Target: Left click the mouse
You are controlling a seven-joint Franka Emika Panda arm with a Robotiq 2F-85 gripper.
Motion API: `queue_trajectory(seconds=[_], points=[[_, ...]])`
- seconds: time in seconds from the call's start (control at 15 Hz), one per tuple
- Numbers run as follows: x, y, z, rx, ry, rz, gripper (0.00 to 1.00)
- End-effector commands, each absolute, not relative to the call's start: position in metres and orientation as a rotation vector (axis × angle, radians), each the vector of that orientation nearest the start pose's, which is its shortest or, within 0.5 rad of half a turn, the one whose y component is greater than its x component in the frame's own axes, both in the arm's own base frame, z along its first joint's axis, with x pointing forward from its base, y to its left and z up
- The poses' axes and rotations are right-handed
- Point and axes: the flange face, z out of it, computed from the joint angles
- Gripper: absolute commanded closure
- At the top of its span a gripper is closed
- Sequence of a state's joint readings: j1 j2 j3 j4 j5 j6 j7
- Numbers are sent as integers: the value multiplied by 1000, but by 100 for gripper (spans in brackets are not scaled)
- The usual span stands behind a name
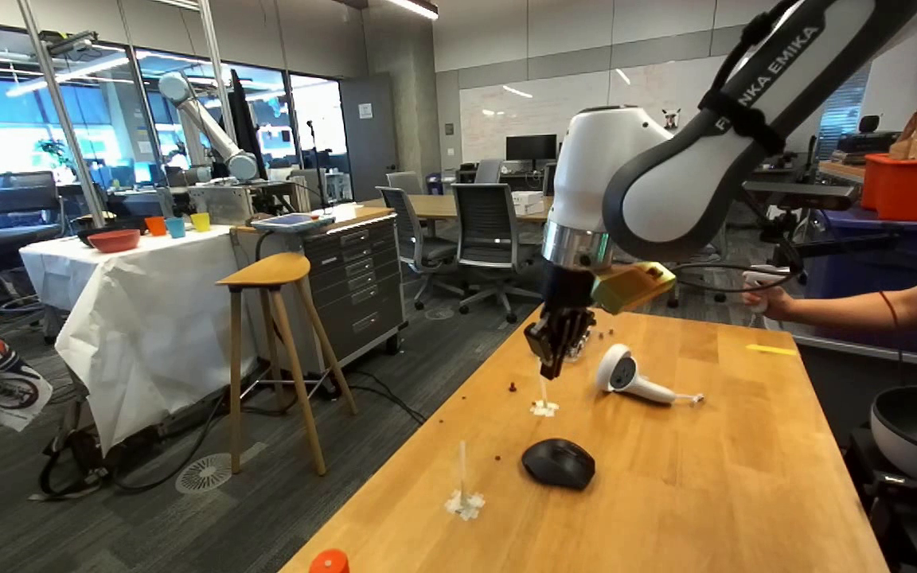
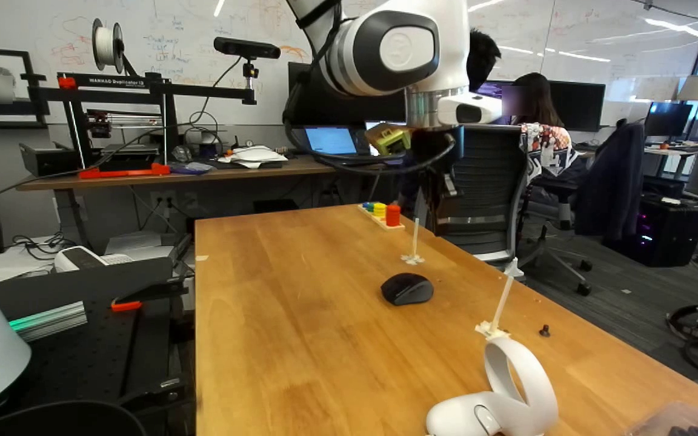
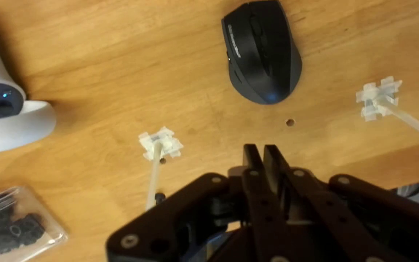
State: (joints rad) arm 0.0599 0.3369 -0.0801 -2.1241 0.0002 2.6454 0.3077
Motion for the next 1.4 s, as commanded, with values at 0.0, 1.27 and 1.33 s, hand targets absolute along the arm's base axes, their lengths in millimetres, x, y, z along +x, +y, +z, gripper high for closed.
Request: queue_trajectory(seconds=[0.0,1.27,1.33], points=[[597,-17,319,-3071,500,-368,88],[584,-5,445,-3003,347,-167,49],[582,-3,449,-3001,331,-156,42]])
